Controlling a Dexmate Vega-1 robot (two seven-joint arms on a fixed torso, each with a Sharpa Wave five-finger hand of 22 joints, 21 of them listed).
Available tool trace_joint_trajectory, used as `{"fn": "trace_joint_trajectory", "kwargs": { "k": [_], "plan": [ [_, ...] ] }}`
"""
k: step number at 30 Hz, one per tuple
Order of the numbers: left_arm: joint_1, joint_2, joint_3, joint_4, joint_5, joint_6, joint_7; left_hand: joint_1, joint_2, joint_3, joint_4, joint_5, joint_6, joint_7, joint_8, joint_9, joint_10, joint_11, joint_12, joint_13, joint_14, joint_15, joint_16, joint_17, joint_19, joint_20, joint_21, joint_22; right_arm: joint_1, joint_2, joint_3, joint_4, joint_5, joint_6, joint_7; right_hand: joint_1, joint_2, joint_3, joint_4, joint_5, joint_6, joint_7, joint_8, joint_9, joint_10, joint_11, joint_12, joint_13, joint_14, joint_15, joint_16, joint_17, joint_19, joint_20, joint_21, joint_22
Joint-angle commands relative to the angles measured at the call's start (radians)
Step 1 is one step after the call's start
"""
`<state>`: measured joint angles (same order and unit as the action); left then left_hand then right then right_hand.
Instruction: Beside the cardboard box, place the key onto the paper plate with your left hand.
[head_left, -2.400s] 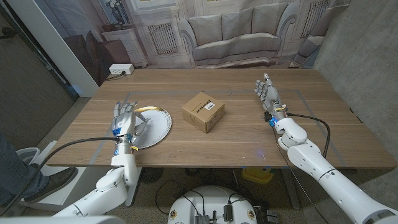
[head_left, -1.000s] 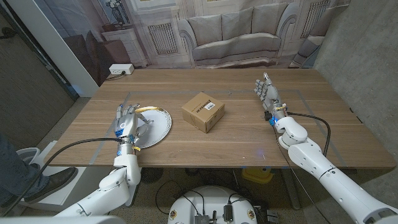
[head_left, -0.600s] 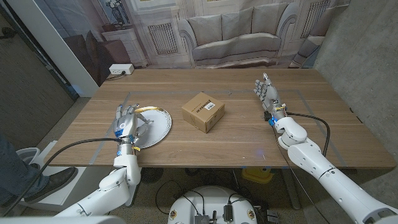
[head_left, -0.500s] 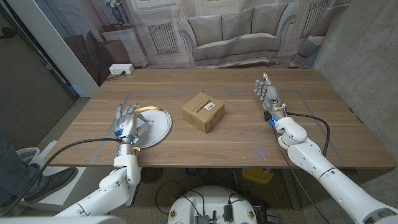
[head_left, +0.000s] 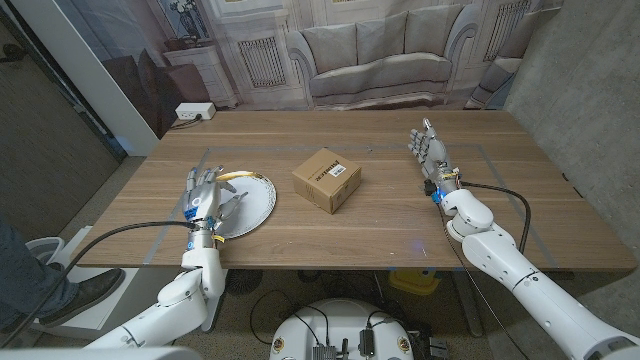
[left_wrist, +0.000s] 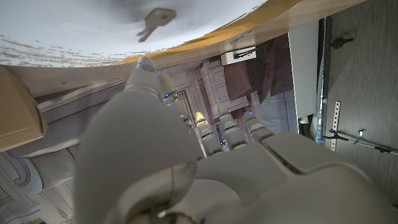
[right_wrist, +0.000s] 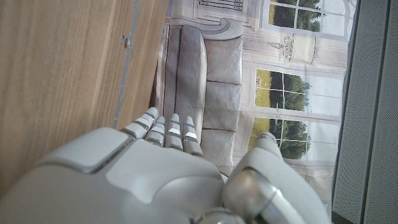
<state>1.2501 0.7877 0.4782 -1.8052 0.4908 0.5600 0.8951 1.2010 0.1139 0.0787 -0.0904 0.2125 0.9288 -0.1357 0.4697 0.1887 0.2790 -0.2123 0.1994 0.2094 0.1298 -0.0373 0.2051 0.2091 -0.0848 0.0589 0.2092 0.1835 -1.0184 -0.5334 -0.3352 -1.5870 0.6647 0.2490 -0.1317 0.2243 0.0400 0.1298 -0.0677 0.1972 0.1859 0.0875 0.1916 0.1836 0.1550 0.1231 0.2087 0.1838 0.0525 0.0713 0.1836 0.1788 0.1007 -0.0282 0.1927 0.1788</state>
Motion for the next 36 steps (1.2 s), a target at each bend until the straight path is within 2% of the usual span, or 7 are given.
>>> {"fn": "trace_joint_trajectory", "kwargs": {
  "k": [1,17,36],
  "plan": [
    [0.005,0.004,-0.002,-0.003,-0.003,-0.005,0.0,-0.013,-0.007,-0.003,0.006,0.004,-0.019,-0.004,-0.011,0.004,-0.008,0.0,0.002,0.001,-0.008,-0.092,-0.005,0.002,-0.015,-0.002,-0.004,0.002,-0.002,0.001,-0.001,-0.001,-0.002,0.001,-0.002,0.003,0.004,0.0,-0.003,-0.002,0.008,-0.005,0.004,0.005,0.006,0.002,0.004,0.003,0.004,0.005,0.002,0.003,0.005,0.006,0.005,0.003],
    [0.011,0.001,-0.014,-0.014,-0.016,-0.008,0.0,-0.037,-0.009,-0.011,0.018,0.008,-0.029,0.002,-0.024,0.001,0.01,0.001,0.012,0.002,-0.008,-0.09,-0.002,0.001,-0.018,-0.003,-0.004,0.003,0.006,0.0,-0.004,0.001,-0.001,-0.004,0.003,0.003,0.005,0.0,-0.004,-0.002,0.008,-0.005,0.004,0.005,0.007,0.0,0.005,0.003,0.004,0.005,0.002,0.003,0.005,0.007,0.005,0.003],
    [0.028,0.012,-0.058,-0.049,-0.051,-0.069,-0.002,-0.084,-0.024,-0.031,0.04,0.013,-0.07,-0.024,-0.054,-0.002,0.012,0.001,0.012,0.002,-0.001,-0.083,0.003,-0.001,-0.024,-0.006,-0.004,0.003,0.01,0.002,-0.006,0.0,-0.006,-0.005,0.0,0.004,0.006,-0.001,-0.005,-0.003,0.008,-0.005,0.004,0.005,0.007,0.002,0.005,0.003,0.004,0.006,0.002,0.003,0.004,0.006,0.005,0.003]
  ]
}}
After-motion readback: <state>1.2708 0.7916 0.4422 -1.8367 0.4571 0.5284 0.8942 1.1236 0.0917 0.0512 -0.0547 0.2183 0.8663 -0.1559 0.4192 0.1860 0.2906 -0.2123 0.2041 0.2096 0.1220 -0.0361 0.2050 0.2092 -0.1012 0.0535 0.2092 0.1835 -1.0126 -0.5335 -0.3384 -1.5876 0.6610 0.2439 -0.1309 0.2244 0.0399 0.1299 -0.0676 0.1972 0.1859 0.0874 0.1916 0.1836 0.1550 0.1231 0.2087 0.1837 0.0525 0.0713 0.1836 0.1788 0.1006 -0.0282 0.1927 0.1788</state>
